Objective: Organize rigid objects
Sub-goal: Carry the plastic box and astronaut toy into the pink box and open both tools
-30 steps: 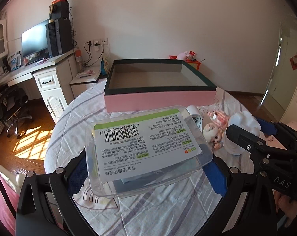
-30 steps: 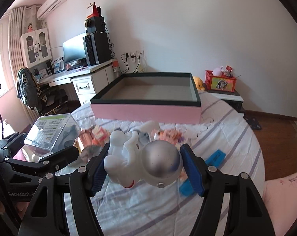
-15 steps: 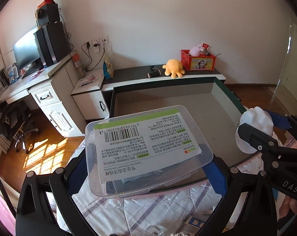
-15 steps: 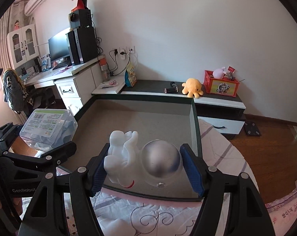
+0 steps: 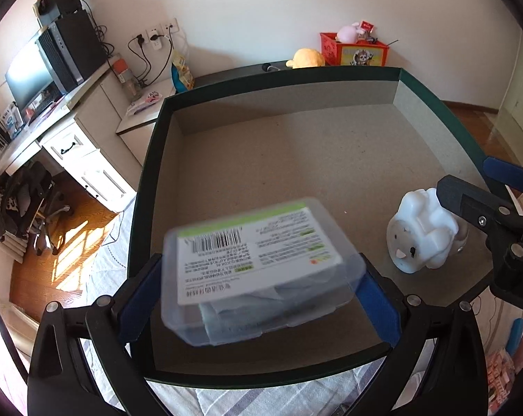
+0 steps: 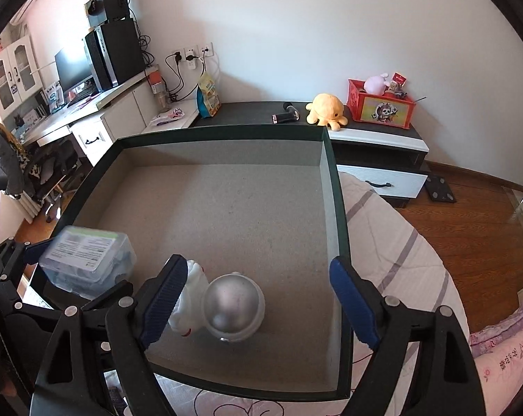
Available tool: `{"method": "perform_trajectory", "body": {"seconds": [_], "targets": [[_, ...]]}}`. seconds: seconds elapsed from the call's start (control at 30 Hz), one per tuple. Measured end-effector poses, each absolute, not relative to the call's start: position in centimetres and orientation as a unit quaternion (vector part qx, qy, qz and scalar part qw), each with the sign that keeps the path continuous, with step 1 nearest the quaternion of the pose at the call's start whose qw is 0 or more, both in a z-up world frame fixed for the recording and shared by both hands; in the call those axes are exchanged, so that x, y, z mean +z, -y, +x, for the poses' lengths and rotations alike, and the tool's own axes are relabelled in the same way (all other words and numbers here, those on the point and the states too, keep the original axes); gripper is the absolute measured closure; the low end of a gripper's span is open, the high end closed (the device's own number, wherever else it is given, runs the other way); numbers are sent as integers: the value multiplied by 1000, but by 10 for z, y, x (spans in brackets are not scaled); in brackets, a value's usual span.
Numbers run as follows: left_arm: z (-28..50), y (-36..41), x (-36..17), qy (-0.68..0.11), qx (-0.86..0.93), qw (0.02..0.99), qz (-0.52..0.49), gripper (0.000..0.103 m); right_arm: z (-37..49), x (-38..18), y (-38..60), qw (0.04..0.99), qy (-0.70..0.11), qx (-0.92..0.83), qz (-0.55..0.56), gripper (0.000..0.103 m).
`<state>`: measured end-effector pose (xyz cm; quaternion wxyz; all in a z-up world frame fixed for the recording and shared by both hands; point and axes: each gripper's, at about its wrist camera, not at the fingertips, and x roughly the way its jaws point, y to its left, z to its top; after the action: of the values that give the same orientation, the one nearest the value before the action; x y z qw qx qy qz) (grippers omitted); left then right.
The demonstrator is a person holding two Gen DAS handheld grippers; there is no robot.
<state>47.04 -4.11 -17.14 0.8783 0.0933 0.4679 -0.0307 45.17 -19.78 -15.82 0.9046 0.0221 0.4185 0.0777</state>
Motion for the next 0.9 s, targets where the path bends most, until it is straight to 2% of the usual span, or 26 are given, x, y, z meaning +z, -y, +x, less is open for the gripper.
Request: {"method": "perform_trajectory", "body": {"seconds": [0.17,0.27,0.37,0.5,0.67,0.9], "targets": [[468,36,-161,-466,-20,881,81,0,456,-158,193,899,-426,99,21,9],[466,32,-155,-461,-4,883,87,0,458,-155,191,897,-422,128,38,0],[460,28,-148,-453,-4,887,87,0,452,-148,193,893,-405,180,76,0],[453,18,-136,-437,9,897,68,0,442,-140,205,904,-368,185,115,0],[441,6,-126,-426,9,904,43,0,439,-139,226,900,-359,181,169,0],[404,-3,-106,-387,14,921,25,0,415,-121,232,907,-350,167,167,0]]}}
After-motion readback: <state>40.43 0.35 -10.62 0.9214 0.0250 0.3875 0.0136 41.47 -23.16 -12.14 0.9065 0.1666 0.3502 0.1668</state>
